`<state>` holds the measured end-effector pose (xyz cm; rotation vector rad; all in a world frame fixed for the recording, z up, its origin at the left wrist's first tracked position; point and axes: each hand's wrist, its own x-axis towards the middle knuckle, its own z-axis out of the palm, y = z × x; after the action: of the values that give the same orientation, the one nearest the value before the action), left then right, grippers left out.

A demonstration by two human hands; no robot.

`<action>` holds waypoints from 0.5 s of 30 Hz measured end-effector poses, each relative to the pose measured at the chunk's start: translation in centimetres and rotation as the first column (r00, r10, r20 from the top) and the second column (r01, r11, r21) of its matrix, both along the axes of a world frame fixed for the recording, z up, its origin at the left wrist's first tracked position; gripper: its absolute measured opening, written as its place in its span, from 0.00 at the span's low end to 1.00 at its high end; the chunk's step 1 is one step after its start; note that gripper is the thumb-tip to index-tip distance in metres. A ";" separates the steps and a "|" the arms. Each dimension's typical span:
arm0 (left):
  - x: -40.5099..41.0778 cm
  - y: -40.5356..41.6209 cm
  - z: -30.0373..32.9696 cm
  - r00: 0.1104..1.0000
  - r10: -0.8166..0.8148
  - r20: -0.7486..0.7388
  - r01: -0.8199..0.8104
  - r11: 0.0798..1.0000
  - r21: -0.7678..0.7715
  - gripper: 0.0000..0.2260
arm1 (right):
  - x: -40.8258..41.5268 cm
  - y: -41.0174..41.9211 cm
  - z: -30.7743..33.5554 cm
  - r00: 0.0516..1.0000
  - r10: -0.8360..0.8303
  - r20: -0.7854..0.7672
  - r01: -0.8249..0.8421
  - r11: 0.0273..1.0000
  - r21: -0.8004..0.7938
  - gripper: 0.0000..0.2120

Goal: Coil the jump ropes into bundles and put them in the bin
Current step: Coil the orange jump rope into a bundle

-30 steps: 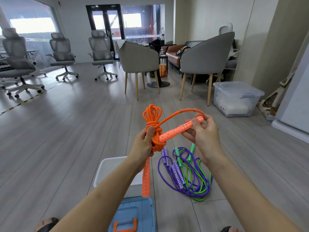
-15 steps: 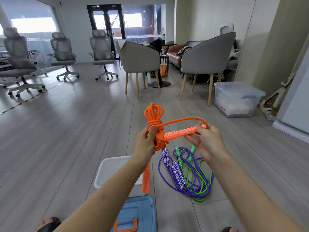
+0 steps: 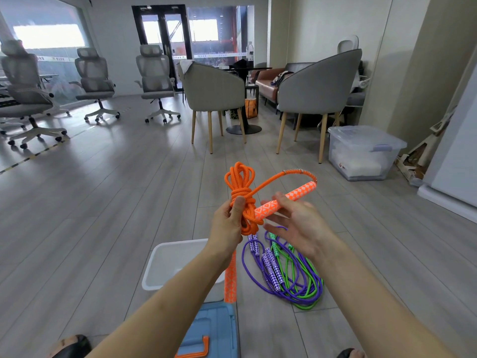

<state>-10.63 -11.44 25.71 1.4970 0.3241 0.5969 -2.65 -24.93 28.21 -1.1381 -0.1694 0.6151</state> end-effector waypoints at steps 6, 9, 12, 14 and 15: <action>0.0 -0.4 0.3 1.000 0.005 -0.022 -0.005 1.000 -0.010 0.22 | -1.0 0.5 -0.4 0.993 0.102 -0.057 -0.097 0.992 0.084 0.10; -0.1 -0.2 0.6 0.998 -0.020 -0.065 0.023 0.999 0.032 0.25 | -1.2 0.8 0.2 0.993 0.054 0.102 -0.059 0.997 0.053 0.09; 0.0 0.0 1.0 0.998 -0.037 -0.056 0.039 0.998 0.040 0.24 | -1.2 1.0 0.0 0.977 -0.033 0.211 0.032 0.999 0.005 0.11; 0.0 -0.2 1.0 0.998 -0.035 -0.044 0.037 0.999 0.028 0.22 | -1.5 1.1 -0.1 0.961 -0.088 0.264 0.091 0.996 -0.002 0.13; -0.1 -0.2 0.9 0.999 -0.031 -0.040 0.032 0.999 0.016 0.22 | -1.7 1.2 -0.2 0.948 -0.104 0.300 0.109 0.994 -0.002 0.12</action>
<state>-10.73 -11.66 26.62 1.5286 0.3265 0.5468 -4.33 -23.74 27.98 -1.2472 -0.3598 0.3459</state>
